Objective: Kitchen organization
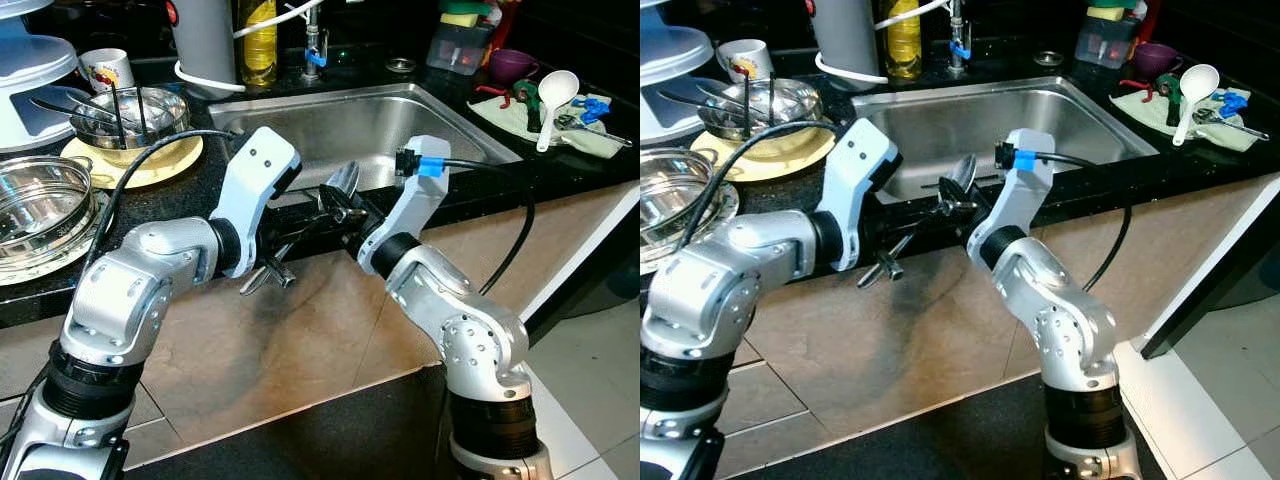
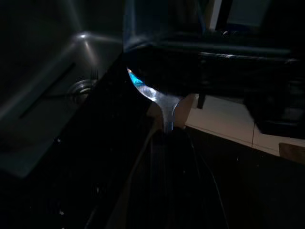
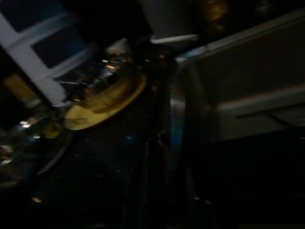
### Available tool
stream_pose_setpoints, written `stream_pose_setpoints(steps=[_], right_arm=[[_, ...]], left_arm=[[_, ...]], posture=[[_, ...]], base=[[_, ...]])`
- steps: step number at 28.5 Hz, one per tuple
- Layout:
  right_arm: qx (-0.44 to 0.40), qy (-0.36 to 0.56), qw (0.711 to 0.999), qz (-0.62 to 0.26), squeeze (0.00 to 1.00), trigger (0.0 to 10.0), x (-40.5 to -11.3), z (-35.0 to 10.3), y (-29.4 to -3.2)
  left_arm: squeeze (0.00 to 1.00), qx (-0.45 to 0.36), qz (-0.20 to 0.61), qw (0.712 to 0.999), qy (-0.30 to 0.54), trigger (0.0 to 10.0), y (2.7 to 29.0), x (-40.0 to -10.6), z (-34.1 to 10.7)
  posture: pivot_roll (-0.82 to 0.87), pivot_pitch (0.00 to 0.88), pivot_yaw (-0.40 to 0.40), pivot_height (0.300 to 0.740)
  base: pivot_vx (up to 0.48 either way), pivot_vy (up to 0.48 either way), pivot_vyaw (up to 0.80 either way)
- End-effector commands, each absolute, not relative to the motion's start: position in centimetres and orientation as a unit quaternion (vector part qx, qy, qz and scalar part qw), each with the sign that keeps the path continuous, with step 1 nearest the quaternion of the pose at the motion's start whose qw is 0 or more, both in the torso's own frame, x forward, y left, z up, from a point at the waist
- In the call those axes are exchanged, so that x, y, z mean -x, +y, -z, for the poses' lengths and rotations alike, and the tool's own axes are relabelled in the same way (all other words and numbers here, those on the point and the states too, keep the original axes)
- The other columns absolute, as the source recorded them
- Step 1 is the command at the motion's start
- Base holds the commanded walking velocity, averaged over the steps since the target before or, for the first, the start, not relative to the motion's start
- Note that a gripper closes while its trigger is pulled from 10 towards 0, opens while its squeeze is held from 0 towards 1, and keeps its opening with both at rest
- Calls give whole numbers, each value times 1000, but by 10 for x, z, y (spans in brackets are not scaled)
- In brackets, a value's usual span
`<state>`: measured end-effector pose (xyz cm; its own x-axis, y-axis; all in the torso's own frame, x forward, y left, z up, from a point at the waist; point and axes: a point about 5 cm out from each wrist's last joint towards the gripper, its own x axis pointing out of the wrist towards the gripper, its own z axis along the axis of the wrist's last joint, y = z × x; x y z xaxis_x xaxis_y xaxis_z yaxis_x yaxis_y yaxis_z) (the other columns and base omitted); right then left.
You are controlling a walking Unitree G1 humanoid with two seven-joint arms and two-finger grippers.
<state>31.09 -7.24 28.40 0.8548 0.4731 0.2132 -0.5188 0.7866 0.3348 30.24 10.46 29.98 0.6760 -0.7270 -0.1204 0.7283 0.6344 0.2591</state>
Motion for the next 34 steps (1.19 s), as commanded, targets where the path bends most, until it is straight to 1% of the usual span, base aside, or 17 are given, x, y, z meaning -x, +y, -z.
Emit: stream_pose_setpoints(steps=[1,6,13,14,15,19,22,23,24,30,31,32,33,34], right_arm=[[-188,-38,952,-240,0,0,-314,-275,-79],[-191,-39,952,-238,0,0,-315,-275,-80],[-215,-43,948,-231,0,0,-317,-278,-83],[-222,-43,947,-229,0,0,-317,-279,-83],[-232,-44,945,-227,0,0,-317,-280,-84],[-265,-48,938,-218,0,0,-318,-282,-89],[-286,-52,934,-207,0,0,-320,-284,-96],[-289,-53,934,-204,0,0,-321,-285,-98],[-290,-53,934,-203,0,0,-321,-285,-99],[-298,-68,934,-182,0,0,-325,-289,-111],[-305,-78,933,-172,0,0,-326,-292,-117],[-323,-104,928,-152,0,0,-328,-298,-126],[-357,-166,913,-103,0,0,-328,-312,-145],[-381,-208,898,-69,0,0,-327,-320,-158]], left_arm=[[0,-155,411,898,-14,0,103,-299,-304],[0,-157,411,898,-16,0,103,-299,-304],[0,-165,399,902,-21,0,106,-302,-304],[263,-162,397,903,-20,1255,107,-302,-304],[1000,-153,399,904,-16,10000,107,-302,-303],[1000,-132,405,904,-13,10000,106,-301,-304],[1000,-116,395,911,-29,10000,109,-303,-310],[78,-115,394,911,-32,10000,109,-303,-311],[0,-116,395,911,-32,10000,110,-303,-312],[0,-81,416,905,-38,10000,113,-299,-317],[0,-66,417,905,-45,10000,116,-299,-320],[0,-49,408,910,-53,10000,119,-301,-325],[0,-39,385,920,-62,10000,123,-305,-329],[0,-33,368,927,-68,10000,126,-308,-331]], posture=[[-74,176,-21,740],[-74,176,-21,740],[-73,173,-23,740],[-73,171,-22,740],[-73,171,-22,740],[-74,171,-20,740],[-74,168,-19,740],[-74,168,-19,740],[-74,168,-19,740],[-74,159,-19,740],[-74,158,-20,740],[-72,155,-21,740],[-71,154,-22,740],[-71,154,-22,740]], base=[[0,0,0],[0,0,0],[0,0,0],[0,0,0],[0,0,0],[0,0,0],[0,0,0],[0,0,0],[0,0,0],[0,0,0],[0,0,0],[0,0,0],[0,0,0],[0,0,0]])
